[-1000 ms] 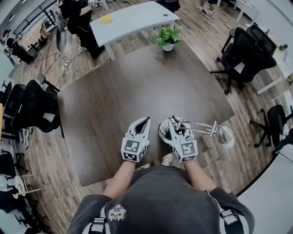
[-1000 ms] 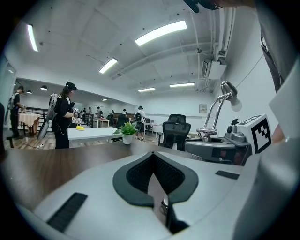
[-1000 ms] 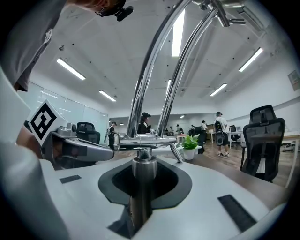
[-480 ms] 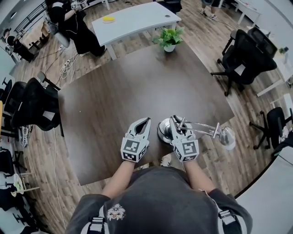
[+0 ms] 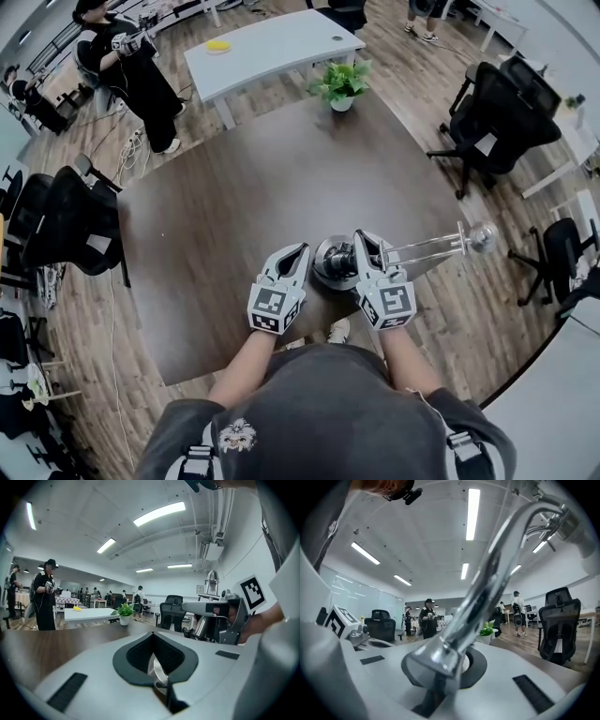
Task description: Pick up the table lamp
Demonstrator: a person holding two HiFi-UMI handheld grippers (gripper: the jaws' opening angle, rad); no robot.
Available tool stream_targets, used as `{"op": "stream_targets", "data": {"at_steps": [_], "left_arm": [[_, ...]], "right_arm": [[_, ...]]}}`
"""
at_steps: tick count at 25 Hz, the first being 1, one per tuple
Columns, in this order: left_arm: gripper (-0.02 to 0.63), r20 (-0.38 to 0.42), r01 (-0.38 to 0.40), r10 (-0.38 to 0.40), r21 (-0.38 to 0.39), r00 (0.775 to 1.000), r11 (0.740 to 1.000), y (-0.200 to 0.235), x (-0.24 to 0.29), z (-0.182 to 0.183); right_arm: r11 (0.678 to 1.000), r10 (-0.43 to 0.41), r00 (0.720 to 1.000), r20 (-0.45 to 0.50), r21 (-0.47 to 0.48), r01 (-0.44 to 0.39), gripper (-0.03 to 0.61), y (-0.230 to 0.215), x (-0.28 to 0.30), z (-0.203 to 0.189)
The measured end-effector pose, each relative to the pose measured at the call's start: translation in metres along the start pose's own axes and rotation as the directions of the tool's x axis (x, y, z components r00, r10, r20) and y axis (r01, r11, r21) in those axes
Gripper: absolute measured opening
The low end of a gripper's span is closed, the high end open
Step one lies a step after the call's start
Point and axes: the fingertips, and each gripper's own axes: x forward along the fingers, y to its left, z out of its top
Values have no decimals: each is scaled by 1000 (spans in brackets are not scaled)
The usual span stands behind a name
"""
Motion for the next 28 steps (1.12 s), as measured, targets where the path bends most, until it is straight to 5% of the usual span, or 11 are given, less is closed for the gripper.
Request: {"op": "stream_targets", "data": {"at_steps": [8,28], "left_arm": [[8,13,4,-4,8,1000,1000,-7,-3,4],[8,64,1,-3,27,998,1000,-12,-13,28]], "right_arm": [[998,53,999,-10,-24,-53,21,16,-1,14],[1000,2,999,34,-10,-1,22,6,-10,65]]}}
